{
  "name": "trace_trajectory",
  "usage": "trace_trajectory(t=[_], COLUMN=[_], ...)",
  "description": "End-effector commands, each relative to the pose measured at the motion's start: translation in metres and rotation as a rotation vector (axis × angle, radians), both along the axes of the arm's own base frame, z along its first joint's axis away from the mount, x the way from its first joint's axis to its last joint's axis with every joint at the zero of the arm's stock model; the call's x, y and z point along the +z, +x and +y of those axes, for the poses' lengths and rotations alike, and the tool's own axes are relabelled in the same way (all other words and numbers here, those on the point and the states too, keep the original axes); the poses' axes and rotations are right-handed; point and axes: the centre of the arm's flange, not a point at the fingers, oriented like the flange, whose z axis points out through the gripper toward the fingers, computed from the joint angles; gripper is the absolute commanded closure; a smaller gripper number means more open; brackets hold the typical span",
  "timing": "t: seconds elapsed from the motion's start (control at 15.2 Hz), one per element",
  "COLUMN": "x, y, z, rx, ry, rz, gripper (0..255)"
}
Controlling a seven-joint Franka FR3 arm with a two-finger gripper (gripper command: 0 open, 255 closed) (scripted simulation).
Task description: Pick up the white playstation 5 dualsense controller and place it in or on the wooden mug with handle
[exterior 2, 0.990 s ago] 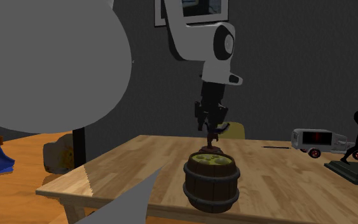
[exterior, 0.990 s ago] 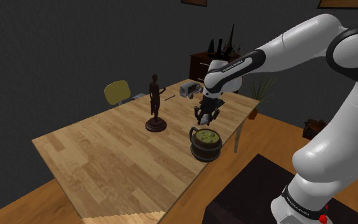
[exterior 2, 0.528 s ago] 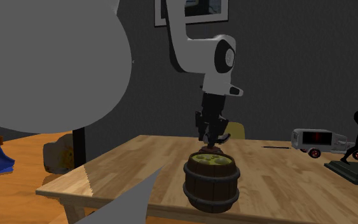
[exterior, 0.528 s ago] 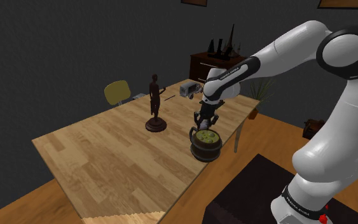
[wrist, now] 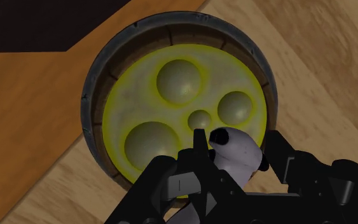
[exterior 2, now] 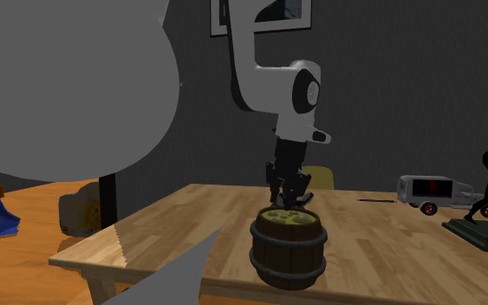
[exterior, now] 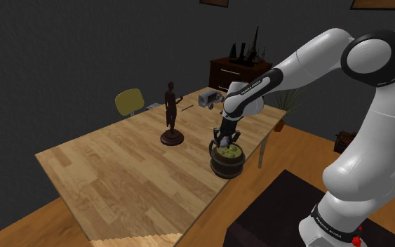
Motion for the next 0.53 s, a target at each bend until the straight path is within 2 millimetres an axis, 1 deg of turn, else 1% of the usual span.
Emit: trace_trajectory(t=[0.0, 0.2, 0.26, 0.46], x=[-0.0004, -0.0004, -0.0004, -0.0004], y=[0.0001, 0.0001, 0.0001, 0.0001], z=[0.0, 0.0, 0.0, 0.0], rx=[0.0, 0.0, 0.0, 0.0], ry=[0.0, 0.0, 0.0, 0.0], rz=[0.0, 0.0, 0.0, 0.0], gripper=[255, 255, 0, 0])
